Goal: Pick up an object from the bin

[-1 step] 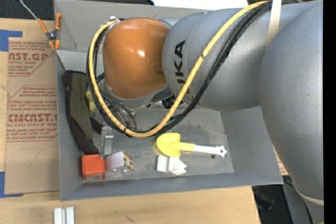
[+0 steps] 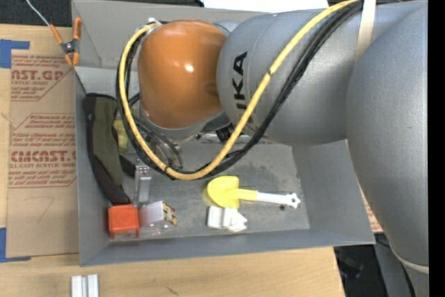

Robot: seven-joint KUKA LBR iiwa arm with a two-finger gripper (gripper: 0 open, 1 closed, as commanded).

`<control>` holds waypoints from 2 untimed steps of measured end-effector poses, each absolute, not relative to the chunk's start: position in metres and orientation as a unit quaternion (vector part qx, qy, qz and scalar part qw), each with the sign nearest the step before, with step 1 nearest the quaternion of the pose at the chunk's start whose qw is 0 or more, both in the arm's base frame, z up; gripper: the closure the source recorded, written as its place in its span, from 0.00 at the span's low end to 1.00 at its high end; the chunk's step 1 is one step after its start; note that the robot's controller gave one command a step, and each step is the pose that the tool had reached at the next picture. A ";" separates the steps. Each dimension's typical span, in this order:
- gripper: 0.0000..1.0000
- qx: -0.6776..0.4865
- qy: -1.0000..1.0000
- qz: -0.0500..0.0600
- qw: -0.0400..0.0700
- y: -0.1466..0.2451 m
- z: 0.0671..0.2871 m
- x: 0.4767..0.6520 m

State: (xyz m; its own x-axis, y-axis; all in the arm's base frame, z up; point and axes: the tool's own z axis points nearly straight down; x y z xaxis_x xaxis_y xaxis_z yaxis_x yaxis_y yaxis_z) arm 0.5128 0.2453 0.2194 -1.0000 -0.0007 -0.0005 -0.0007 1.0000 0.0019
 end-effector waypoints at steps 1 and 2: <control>0.00 0.069 0.998 0.002 -0.001 0.233 0.096 0.569; 0.00 0.080 0.997 0.001 -0.002 0.233 0.099 0.565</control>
Offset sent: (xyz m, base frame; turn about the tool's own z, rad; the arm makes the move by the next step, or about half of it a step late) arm 0.0665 -0.0028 -0.0594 0.2382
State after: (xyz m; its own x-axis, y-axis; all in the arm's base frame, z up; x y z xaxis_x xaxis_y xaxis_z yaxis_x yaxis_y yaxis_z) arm 0.5646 0.2331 0.0986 -0.9871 0.1600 0.0045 0.1600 0.9871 0.0022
